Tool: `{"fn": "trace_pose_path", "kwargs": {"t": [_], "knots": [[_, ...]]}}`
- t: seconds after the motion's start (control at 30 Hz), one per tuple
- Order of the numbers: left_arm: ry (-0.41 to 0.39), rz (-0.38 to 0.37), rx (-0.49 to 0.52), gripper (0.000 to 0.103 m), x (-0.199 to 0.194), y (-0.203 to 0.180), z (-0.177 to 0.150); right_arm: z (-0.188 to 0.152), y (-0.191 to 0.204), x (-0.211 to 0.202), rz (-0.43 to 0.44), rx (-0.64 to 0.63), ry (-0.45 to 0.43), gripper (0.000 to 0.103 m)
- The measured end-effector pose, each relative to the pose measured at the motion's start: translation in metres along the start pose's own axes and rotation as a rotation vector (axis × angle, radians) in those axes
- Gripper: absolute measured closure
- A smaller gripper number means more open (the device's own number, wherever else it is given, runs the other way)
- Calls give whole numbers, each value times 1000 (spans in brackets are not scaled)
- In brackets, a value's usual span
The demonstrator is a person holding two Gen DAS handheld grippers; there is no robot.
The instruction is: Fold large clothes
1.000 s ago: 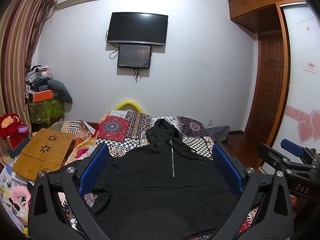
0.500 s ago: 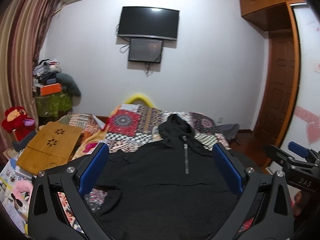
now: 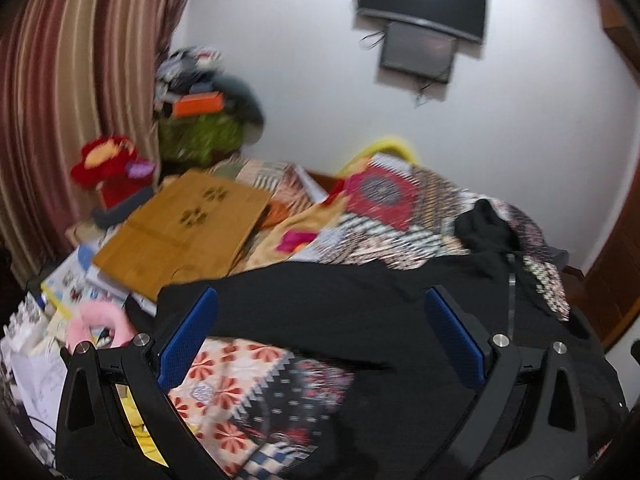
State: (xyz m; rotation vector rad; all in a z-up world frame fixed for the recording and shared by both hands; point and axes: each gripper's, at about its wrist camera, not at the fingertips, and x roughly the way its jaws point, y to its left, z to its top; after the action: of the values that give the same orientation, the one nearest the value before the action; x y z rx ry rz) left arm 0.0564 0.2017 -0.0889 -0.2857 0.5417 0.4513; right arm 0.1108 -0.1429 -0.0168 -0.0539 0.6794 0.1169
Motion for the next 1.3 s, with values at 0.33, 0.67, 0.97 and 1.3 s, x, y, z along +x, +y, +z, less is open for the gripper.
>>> {"fn": "trace_pose_path", "kwargs": {"t": [0.33,0.67,0.97,1.3], "knots": [[274,-84,-264,0,94,110,-20,-2,1,33,-18,-23,114,1],[451,-292,-620,2,163,182,-64,-4,19,57,-13,-46,176,1],[465,-336,-792,6,212,212,-80,-2,25,65,-30,-78,190,1],[437,12,-552,83,240,206,-50,1,17,60,-62,-93,181,1]]}}
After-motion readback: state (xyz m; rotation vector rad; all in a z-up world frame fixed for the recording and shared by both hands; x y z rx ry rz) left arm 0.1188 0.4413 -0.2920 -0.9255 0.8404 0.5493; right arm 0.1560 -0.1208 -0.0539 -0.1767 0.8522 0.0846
